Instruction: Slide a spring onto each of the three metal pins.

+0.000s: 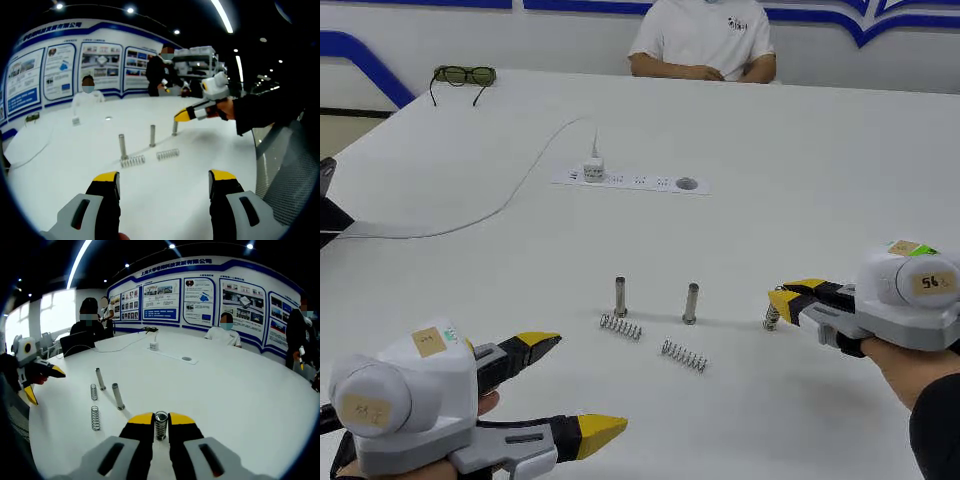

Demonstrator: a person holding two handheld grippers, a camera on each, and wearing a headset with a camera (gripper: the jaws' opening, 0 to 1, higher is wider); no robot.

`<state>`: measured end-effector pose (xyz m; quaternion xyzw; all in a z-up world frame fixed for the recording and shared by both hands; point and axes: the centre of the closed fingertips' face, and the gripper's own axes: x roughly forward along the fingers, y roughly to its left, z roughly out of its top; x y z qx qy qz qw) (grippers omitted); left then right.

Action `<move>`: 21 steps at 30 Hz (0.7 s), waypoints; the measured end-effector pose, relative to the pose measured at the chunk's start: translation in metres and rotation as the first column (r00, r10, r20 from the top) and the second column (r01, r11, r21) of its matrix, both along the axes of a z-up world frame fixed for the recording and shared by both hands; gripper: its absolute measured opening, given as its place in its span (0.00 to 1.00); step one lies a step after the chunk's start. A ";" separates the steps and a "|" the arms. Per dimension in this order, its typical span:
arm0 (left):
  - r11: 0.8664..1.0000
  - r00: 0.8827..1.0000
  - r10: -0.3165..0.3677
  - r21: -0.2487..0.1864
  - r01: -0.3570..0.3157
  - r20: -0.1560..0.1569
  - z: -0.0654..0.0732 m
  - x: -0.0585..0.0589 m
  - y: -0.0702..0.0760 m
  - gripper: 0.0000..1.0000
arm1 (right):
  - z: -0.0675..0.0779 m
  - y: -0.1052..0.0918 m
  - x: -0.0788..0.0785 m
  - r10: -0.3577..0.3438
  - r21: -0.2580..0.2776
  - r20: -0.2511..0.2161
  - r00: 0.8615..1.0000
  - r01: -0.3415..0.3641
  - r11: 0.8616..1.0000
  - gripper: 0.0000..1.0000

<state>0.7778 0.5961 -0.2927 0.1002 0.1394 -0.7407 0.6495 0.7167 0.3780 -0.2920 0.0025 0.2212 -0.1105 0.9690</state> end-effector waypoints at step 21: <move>1.000 1.000 0.006 0.002 -0.006 -0.006 -0.003 0.001 0.000 0.73 | -0.015 -0.001 -0.001 0.002 0.017 -0.034 0.999 -0.002 1.000 0.13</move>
